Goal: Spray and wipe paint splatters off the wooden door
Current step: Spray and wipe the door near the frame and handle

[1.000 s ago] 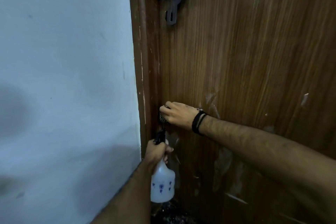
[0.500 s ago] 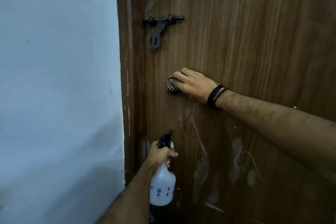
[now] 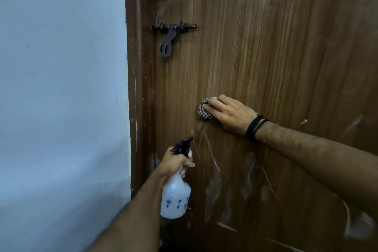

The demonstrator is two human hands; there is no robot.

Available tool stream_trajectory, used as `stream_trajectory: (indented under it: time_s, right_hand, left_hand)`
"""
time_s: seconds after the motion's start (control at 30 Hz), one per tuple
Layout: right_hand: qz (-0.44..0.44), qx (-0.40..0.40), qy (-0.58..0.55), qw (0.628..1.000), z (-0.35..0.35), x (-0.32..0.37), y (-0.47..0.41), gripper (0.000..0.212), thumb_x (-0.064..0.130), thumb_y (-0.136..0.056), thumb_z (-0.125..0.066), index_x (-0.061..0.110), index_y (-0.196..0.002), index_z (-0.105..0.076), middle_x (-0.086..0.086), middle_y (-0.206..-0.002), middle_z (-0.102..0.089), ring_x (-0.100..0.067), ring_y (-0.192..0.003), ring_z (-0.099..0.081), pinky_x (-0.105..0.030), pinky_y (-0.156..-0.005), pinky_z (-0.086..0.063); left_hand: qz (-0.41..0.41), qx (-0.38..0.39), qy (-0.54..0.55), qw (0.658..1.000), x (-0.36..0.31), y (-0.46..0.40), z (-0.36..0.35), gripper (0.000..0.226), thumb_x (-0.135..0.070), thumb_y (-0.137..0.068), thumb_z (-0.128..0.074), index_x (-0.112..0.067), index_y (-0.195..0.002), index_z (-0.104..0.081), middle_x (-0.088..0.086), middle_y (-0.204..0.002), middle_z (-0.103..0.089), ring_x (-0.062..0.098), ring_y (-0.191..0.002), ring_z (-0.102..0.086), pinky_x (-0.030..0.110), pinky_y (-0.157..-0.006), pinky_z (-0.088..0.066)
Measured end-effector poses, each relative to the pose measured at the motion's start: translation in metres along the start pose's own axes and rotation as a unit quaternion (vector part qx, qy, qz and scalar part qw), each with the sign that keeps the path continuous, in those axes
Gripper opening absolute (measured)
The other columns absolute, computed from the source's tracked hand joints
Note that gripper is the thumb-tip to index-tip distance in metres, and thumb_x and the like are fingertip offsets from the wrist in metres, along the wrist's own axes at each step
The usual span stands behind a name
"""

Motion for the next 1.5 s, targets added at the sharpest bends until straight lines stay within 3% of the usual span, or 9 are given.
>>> stream_trajectory:
  time_s: [0.33, 0.5, 0.57, 0.73, 1.0, 1.23, 1.3, 1.43, 1.5]
  right_hand:
    - [0.071, 0.055, -0.048, 0.995, -0.019, 0.062, 0.029, 0.042, 0.014, -0.087, -0.054, 0.006, -0.127, -0.063, -0.011, -0.114, -0.051, -0.025, -0.091, -0.051, -0.035, -0.07, -0.053]
    - [-0.137, -0.005, -0.022, 0.99, 0.005, 0.0, -0.02, 0.053, 0.005, -0.075, -0.071, 0.005, -0.127, -0.061, -0.013, -0.113, -0.056, -0.028, -0.09, -0.05, -0.039, -0.072, -0.049]
    - [-0.16, -0.011, -0.024, 0.987, 0.005, -0.005, -0.027, 0.054, 0.001, -0.075, -0.07, 0.002, -0.128, -0.06, -0.013, -0.112, -0.055, -0.028, -0.091, -0.046, -0.039, -0.074, -0.05]
    - [-0.047, 0.039, -0.026, 0.998, -0.025, 0.055, -0.008, 0.044, 0.011, -0.085, -0.057, 0.008, -0.129, -0.062, -0.011, -0.117, -0.055, -0.026, -0.094, -0.05, -0.036, -0.077, -0.052]
    - [0.121, 0.135, -0.04, 0.983, -0.049, 0.128, 0.04, 0.03, 0.021, -0.084, -0.063, 0.019, -0.112, -0.071, -0.003, -0.113, -0.055, -0.021, -0.094, -0.053, -0.03, -0.072, -0.049]
    - [-0.09, 0.083, -0.029, 0.992, 0.004, 0.019, 0.008, 0.052, 0.006, -0.075, -0.068, 0.008, -0.127, -0.062, -0.011, -0.114, -0.056, -0.027, -0.092, -0.054, -0.038, -0.074, -0.053]
    - [-0.077, 0.088, -0.034, 0.993, 0.005, 0.025, 0.017, 0.048, 0.006, -0.08, -0.059, 0.008, -0.129, -0.061, -0.01, -0.115, -0.055, -0.027, -0.093, -0.052, -0.038, -0.075, -0.052]
    - [0.072, 0.192, -0.033, 0.978, -0.018, 0.086, 0.057, 0.05, 0.012, -0.092, -0.029, 0.013, -0.128, -0.063, -0.005, -0.124, -0.055, -0.024, -0.101, -0.054, -0.033, -0.078, -0.052]
    - [0.076, 0.198, -0.038, 0.976, -0.024, 0.095, 0.068, 0.046, 0.016, -0.089, -0.033, 0.017, -0.118, -0.069, -0.002, -0.115, -0.059, -0.021, -0.094, -0.055, -0.031, -0.072, -0.052]
  left_hand:
    - [-0.001, -0.012, 0.023, 1.0, -0.006, 0.011, 0.01, 0.025, 0.014, -0.08, -0.062, -0.01, -0.088, -0.062, 0.005, -0.074, -0.061, 0.016, -0.048, -0.042, 0.027, -0.049, -0.04]
    - [-0.003, -0.025, 0.028, 0.999, -0.007, 0.009, 0.013, 0.025, 0.012, -0.08, -0.062, -0.011, -0.087, -0.062, 0.007, -0.081, -0.063, 0.014, -0.049, -0.044, 0.027, -0.05, -0.042]
    - [0.001, -0.033, 0.027, 0.999, -0.005, 0.01, 0.014, 0.024, 0.012, -0.08, -0.062, -0.011, -0.086, -0.062, 0.008, -0.082, -0.063, 0.014, -0.049, -0.044, 0.027, -0.05, -0.043]
    - [0.013, -0.039, 0.028, 0.999, -0.003, 0.014, 0.018, 0.023, 0.011, -0.081, -0.061, -0.01, -0.09, -0.061, 0.008, -0.081, -0.062, 0.013, -0.049, -0.044, 0.027, -0.049, -0.042]
    - [0.028, -0.011, 0.017, 0.999, 0.002, 0.022, 0.008, 0.022, 0.008, -0.083, -0.062, -0.012, -0.092, -0.062, 0.007, -0.081, -0.059, 0.012, -0.048, -0.044, 0.026, -0.049, -0.043]
    - [0.031, -0.011, 0.005, 0.999, 0.004, 0.013, -0.001, 0.023, 0.01, -0.081, -0.062, -0.012, -0.087, -0.061, 0.008, -0.079, -0.061, 0.013, -0.046, -0.043, 0.027, -0.05, -0.042]
    - [0.033, -0.008, 0.001, 0.999, 0.004, 0.013, -0.006, 0.023, 0.01, -0.081, -0.062, -0.012, -0.087, -0.061, 0.008, -0.078, -0.06, 0.013, -0.046, -0.043, 0.027, -0.051, -0.042]
    - [0.035, 0.0, 0.005, 0.999, -0.001, 0.016, -0.018, 0.023, 0.011, -0.081, -0.062, -0.012, -0.086, -0.061, 0.012, -0.077, -0.056, 0.014, -0.045, -0.042, 0.024, -0.048, -0.04]
    - [0.029, 0.009, 0.001, 1.0, -0.008, 0.017, -0.025, 0.022, 0.01, -0.081, -0.062, -0.012, -0.086, -0.062, 0.014, -0.08, -0.055, 0.014, -0.045, -0.042, 0.024, -0.048, -0.04]
Point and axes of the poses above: each hand's wrist, its own y-axis away from the middle knuckle, its own z-axis out of the back of the hand, x = y × z, the point moved 8 cm from there along -y, towards the middle knuckle
